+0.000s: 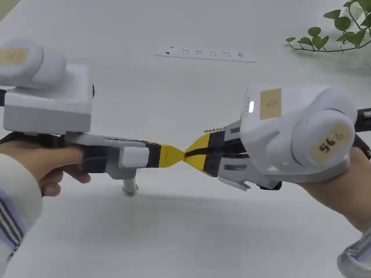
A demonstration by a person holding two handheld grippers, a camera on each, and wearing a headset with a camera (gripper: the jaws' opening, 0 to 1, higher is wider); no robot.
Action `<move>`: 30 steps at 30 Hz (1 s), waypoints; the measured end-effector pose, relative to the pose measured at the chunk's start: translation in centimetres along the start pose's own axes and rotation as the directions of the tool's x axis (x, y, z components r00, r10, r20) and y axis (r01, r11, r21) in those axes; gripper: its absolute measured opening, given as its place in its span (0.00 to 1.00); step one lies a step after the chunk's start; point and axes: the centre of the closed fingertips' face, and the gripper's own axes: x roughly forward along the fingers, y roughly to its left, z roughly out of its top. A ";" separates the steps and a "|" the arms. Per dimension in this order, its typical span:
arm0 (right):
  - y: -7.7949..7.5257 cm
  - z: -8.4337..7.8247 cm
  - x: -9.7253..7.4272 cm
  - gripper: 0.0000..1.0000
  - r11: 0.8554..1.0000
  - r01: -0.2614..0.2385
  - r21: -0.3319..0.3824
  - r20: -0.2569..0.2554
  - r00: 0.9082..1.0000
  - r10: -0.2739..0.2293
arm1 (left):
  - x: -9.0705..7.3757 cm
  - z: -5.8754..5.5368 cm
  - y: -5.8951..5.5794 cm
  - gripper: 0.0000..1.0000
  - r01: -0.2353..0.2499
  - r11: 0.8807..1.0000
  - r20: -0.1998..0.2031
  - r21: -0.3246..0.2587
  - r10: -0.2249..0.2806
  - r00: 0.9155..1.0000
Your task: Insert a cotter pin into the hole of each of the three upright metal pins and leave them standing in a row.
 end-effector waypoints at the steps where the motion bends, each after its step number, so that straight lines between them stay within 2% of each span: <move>1: 0.0 0.0 0.0 0.03 1.000 0.000 -0.003 -0.002 1.000 0.000 | 0.0 -0.1 0.0 0.02 0.000 1.000 -0.003 -0.007 0.000 1.000; 15: 0.5 -0.1 -0.1 0.03 0.998 -0.021 -0.058 -0.014 1.000 0.020 | -0.2 -0.7 -0.2 0.00 -0.020 0.999 -0.028 0.031 0.020 0.999; 19: 0.7 -0.2 -0.2 0.03 0.996 -0.026 -0.088 -0.023 0.999 0.024 | -0.1 -0.9 -0.2 0.00 -0.019 1.000 -0.040 -0.013 0.018 0.999; 24: 0.7 -0.2 -0.3 0.03 0.995 -0.026 -0.099 -0.023 0.999 0.024 | -0.1 -1.0 -0.5 0.00 -0.012 1.000 -0.035 -0.020 0.011 0.999; 26: 0.7 -0.1 -0.4 0.03 0.995 -0.025 -0.102 -0.021 1.000 0.023 | -0.1 -1.0 -0.6 0.00 -0.008 0.999 -0.026 -0.051 0.006 1.000; 27: 0.6 -0.1 -0.4 0.03 0.994 -0.024 -0.103 -0.020 1.000 0.022 | -0.2 -0.9 -0.6 0.00 -0.001 0.995 -0.018 -0.096 -0.001 1.000; 29: 0.6 0.0 -0.5 0.03 0.994 -0.021 -0.105 -0.018 1.000 0.019 | -0.3 -0.7 -0.4 0.01 0.009 0.982 -0.007 -0.188 -0.010 1.000; 30: 0.6 0.0 -0.5 0.03 0.994 -0.022 -0.105 -0.018 1.000 0.020 | -0.4 -0.8 -0.4 0.01 0.022 0.976 -0.011 -0.217 -0.025 1.000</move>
